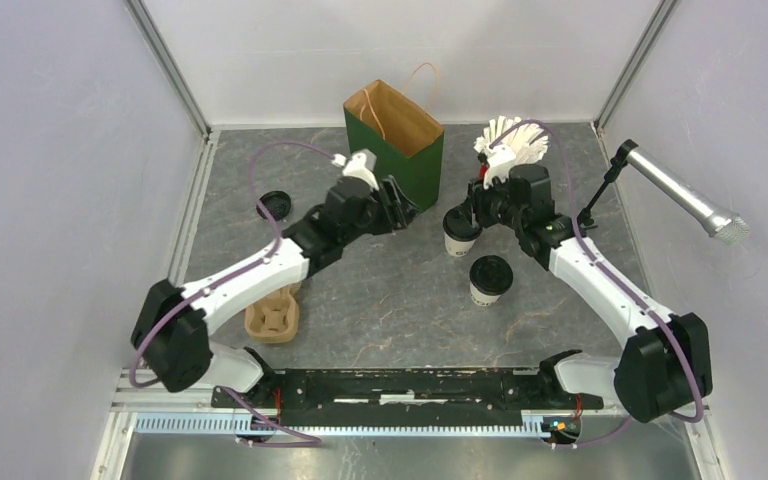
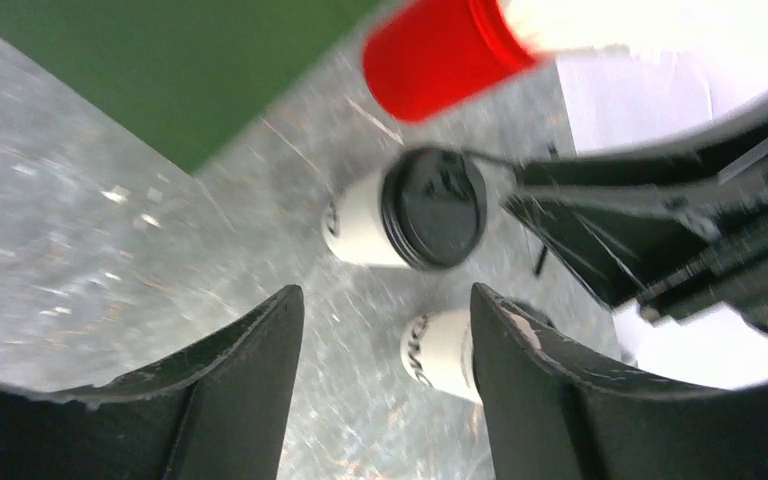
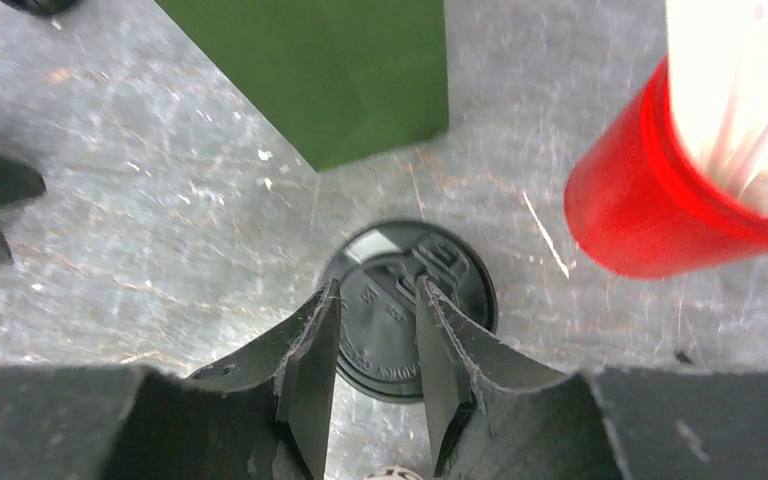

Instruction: Pack the takeout coffee

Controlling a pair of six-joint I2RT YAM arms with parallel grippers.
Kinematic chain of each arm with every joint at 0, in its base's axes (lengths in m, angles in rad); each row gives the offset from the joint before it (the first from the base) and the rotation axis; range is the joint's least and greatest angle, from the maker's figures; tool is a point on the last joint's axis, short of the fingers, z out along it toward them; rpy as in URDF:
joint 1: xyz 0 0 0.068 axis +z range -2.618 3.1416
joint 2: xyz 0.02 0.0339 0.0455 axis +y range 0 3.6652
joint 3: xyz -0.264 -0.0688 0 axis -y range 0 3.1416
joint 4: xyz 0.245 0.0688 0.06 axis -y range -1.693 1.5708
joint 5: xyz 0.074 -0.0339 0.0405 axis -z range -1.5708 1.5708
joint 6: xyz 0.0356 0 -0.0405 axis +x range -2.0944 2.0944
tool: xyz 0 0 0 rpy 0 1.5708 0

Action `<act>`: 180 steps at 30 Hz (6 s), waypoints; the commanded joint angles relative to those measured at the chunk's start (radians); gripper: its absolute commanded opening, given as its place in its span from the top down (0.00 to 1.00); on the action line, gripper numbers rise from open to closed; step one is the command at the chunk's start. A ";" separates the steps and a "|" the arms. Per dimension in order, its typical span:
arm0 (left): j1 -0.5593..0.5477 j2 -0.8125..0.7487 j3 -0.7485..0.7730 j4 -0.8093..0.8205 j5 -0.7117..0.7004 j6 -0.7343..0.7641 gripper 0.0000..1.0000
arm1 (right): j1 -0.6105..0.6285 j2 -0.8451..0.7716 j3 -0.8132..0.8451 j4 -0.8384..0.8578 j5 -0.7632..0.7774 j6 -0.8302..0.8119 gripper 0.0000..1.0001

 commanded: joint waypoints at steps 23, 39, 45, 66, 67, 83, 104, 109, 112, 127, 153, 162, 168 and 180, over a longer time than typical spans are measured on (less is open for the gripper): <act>0.242 0.235 0.540 -0.135 -0.141 0.101 0.31 | 0.026 -0.192 0.034 0.035 -0.073 -0.017 0.24; 0.233 0.314 0.675 -0.280 -0.262 0.165 0.32 | 0.047 -0.177 0.006 0.034 -0.086 -0.044 0.21; 0.222 0.337 0.684 -0.313 -0.302 0.190 0.40 | 0.049 -0.169 0.011 0.030 -0.087 -0.048 0.20; 0.219 0.150 0.713 -0.645 -0.103 0.380 0.98 | 0.051 -0.242 0.077 -0.002 -0.126 -0.012 0.16; 0.220 0.126 0.707 -0.668 -0.090 0.379 0.98 | 0.051 -0.254 0.083 -0.002 -0.126 -0.005 0.16; 0.208 -0.375 0.165 -0.441 0.261 0.025 0.98 | 0.051 -0.457 0.042 -0.012 -0.036 0.076 0.02; 0.050 -0.522 -0.128 -0.280 -0.054 -0.158 0.84 | 0.051 -0.562 0.038 -0.141 0.001 0.022 0.02; 0.044 -0.522 -0.123 -0.284 -0.038 -0.152 0.56 | 0.051 -0.551 0.037 -0.157 -0.002 0.017 0.02; 0.043 -0.536 -0.103 -0.320 -0.038 -0.133 0.45 | 0.051 -0.557 0.029 -0.160 -0.029 0.031 0.02; 0.042 -0.576 -0.027 -0.388 0.147 -0.028 0.41 | 0.051 -0.490 -0.164 -0.061 0.192 0.099 0.09; 0.042 -0.651 -0.006 -0.510 0.152 0.025 0.30 | 0.052 -0.155 -0.224 0.302 -0.080 0.204 0.20; 0.042 -0.564 0.100 -0.523 0.046 0.197 0.29 | 0.051 -0.066 -0.171 0.325 -0.089 0.185 0.20; 0.042 -0.525 0.146 -0.490 0.042 0.275 0.28 | 0.051 -0.006 -0.139 0.328 -0.105 0.174 0.20; 0.042 -0.598 0.141 -0.599 0.068 0.214 0.20 | 0.054 0.058 -0.027 0.237 -0.078 0.126 0.15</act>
